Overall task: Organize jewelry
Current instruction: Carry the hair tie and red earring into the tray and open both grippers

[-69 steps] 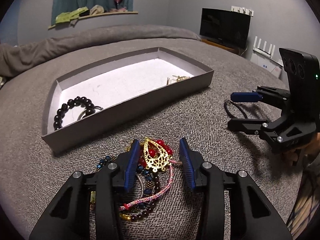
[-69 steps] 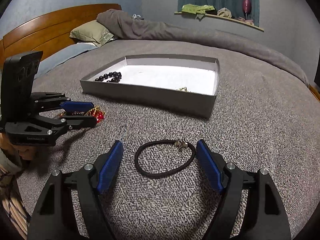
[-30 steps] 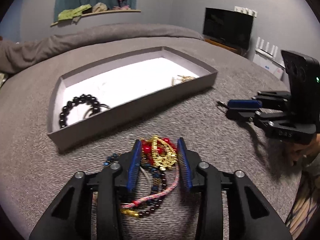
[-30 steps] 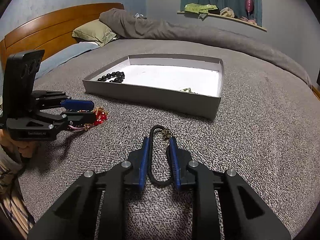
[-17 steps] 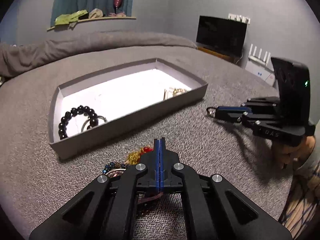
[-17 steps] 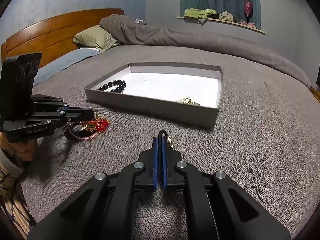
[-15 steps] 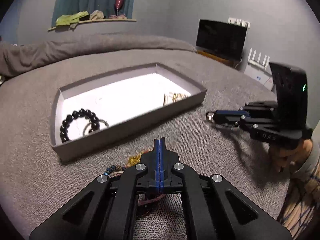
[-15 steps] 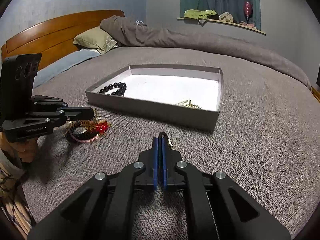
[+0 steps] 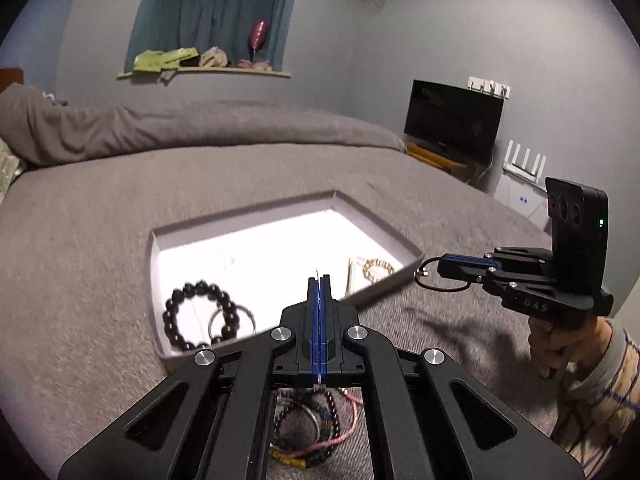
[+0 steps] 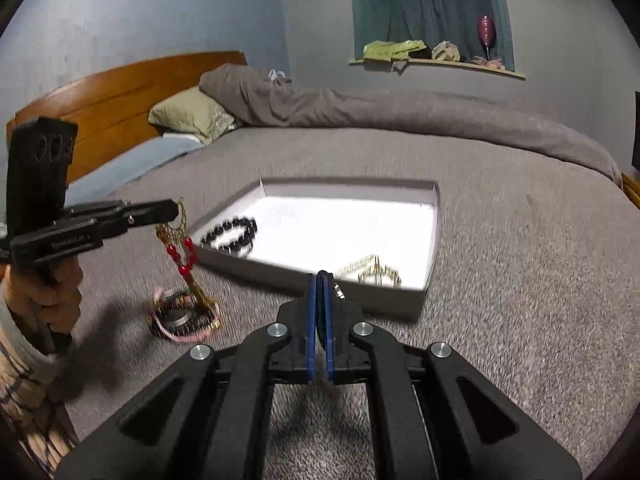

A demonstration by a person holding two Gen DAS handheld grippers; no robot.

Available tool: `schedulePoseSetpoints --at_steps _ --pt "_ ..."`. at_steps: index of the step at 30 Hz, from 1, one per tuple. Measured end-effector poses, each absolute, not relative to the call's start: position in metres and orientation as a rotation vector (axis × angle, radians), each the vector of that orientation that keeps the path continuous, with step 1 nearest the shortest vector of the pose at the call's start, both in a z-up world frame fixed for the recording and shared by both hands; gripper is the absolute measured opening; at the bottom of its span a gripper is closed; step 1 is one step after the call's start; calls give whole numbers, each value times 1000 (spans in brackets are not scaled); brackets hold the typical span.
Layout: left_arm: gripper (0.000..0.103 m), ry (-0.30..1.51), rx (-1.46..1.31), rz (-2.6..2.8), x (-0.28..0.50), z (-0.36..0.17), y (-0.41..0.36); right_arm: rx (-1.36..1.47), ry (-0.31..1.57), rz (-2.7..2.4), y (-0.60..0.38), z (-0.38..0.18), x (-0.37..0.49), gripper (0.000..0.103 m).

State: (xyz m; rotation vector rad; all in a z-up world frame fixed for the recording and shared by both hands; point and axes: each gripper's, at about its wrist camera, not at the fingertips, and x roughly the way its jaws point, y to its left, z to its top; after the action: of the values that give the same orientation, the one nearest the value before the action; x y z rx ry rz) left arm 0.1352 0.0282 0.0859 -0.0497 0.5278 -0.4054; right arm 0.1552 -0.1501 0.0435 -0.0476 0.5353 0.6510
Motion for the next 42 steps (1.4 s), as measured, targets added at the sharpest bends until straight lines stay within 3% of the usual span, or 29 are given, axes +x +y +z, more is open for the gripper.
schedulePoseSetpoints --at_steps 12,21,42 --pt "1 466 -66 -414 159 119 26 64 494 662 -159 69 181 3" --pt "1 453 -99 -415 189 125 24 87 535 624 -151 56 218 3" --pt "1 621 -42 -358 248 62 1 114 662 592 -142 18 284 4"
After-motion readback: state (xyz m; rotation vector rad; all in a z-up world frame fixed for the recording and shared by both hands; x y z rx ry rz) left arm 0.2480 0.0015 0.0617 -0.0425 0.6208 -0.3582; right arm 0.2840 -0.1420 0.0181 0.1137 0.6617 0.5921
